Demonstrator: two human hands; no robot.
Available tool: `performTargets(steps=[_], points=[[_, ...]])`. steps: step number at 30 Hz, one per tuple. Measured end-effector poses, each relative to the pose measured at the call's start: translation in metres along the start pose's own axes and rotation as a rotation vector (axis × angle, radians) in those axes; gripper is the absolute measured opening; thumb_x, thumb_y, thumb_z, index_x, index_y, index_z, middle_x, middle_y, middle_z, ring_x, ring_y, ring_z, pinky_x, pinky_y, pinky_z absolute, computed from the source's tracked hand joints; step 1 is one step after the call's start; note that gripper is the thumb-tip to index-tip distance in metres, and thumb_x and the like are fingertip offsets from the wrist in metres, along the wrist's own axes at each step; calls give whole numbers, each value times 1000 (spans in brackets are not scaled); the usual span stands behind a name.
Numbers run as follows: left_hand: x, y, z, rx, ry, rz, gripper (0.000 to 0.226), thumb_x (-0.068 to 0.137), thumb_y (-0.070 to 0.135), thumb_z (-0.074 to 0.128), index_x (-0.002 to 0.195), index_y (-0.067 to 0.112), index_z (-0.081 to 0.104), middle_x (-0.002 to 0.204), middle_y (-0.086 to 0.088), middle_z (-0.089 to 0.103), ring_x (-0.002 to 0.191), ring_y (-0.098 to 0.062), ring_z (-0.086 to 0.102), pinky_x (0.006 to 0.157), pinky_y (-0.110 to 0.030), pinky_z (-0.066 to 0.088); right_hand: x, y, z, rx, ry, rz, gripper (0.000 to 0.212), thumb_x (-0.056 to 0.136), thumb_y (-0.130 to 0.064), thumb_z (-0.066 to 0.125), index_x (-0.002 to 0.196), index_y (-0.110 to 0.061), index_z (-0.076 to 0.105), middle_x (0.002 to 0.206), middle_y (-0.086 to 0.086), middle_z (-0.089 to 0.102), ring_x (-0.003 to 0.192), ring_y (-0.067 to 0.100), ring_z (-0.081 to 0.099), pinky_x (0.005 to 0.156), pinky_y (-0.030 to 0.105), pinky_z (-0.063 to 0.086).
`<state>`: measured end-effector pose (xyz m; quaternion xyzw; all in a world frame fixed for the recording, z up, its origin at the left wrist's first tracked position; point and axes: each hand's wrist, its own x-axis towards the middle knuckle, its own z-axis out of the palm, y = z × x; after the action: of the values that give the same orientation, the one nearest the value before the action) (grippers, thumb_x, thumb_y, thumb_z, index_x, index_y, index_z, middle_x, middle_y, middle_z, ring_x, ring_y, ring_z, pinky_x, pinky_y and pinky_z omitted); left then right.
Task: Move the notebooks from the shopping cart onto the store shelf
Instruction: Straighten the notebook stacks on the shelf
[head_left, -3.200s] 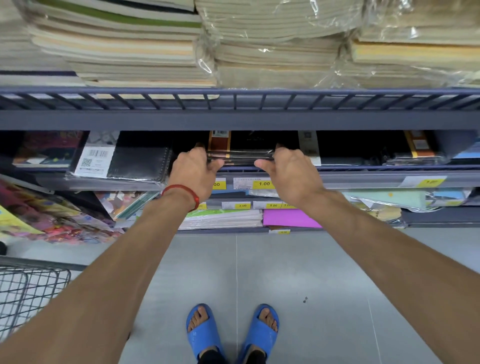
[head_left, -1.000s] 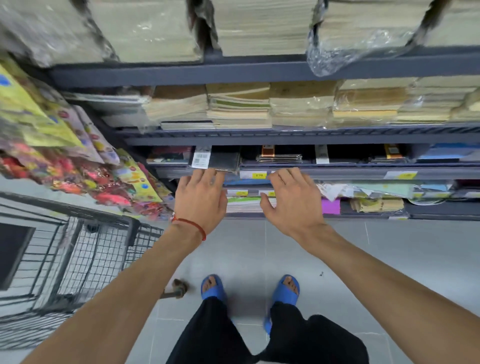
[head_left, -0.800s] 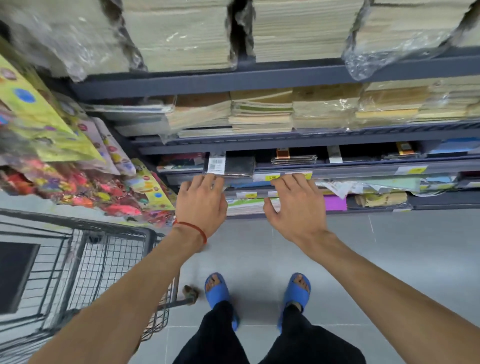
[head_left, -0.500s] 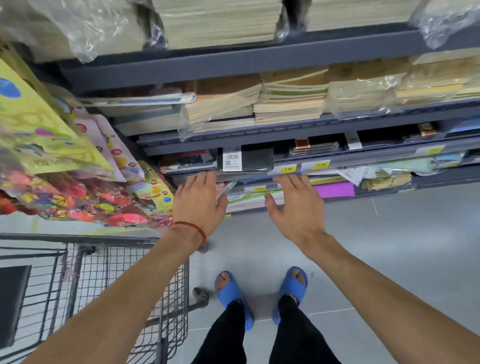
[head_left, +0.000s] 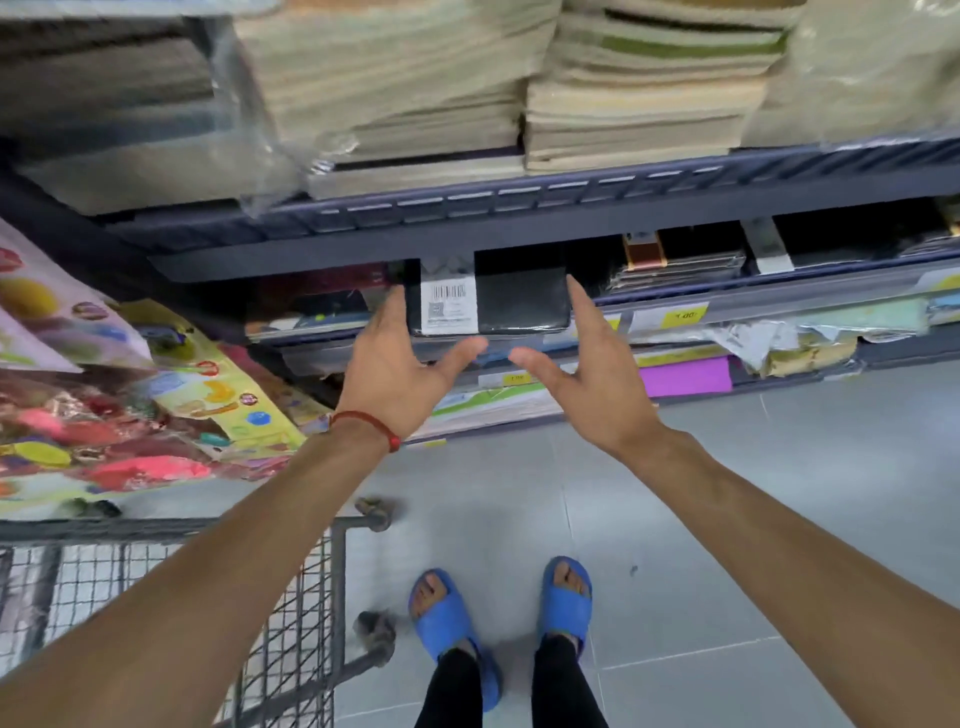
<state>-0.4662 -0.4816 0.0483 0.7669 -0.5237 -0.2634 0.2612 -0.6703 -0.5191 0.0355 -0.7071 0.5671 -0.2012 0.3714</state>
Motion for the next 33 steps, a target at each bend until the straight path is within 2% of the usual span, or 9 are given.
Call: performTargets(steps=[7,10,13,18,20,22,25,30,33], points=[[8,-12,14,-58,57,-35,93,67,80,61,132,15,47,121,-1,67,112,-18,60,92,-26,46,25,9,8,44,-10,-13,97,87,-64,62,160,-19,16,158,1,40,145,15,37,118,28,31],[9,-5,12,-74,86,-46,76,73,65,70,127,14,53,102,1,69,85,-3,47,72,-9,32,29,11,9,-1,35,-49,91,86,-67,61,154,-17,30,133,-2,64,112,16,63,98,33,51],[10,-2,12,-65,124,-78,96,71,67,71,142,7,43,89,-8,68,77,3,25,73,-12,29,33,10,7,-34,122,-73,81,86,-64,63,141,-8,45,98,2,70,80,19,60,77,36,52],[18,4,13,-63,225,-153,103,59,80,70,119,-2,58,101,-25,65,110,-41,55,82,-45,49,43,10,4,-58,202,-32,59,80,-66,69,101,-14,49,65,-15,41,64,15,38,61,26,35],[18,2,14,-62,221,-142,102,60,79,70,116,-5,56,99,-28,63,107,-45,54,78,-45,49,41,9,3,-39,181,-50,71,80,-64,70,117,-6,55,72,-11,48,71,17,43,68,25,39],[16,-2,13,-29,186,-111,98,65,78,68,123,0,55,100,-22,67,108,-35,55,81,-35,46,38,7,1,-16,118,-57,85,82,-58,72,141,-4,45,112,6,67,108,24,58,92,26,45],[15,-4,10,-20,136,-78,92,71,72,67,132,5,49,94,-10,67,88,-25,63,77,-28,51,35,2,1,-20,63,-76,93,86,-53,70,153,-2,29,143,15,54,138,28,44,105,25,35],[17,5,11,21,143,-69,76,76,64,69,119,4,52,70,-6,52,74,-27,54,67,-42,53,39,0,-3,-102,108,-96,56,89,-53,67,106,-4,48,68,8,54,64,23,49,59,36,40],[20,10,11,36,166,-78,66,72,67,70,95,8,53,62,-8,53,65,-22,50,63,-36,43,46,3,-6,-122,152,-84,49,88,-53,68,93,-10,45,58,4,44,54,18,38,51,35,36]])
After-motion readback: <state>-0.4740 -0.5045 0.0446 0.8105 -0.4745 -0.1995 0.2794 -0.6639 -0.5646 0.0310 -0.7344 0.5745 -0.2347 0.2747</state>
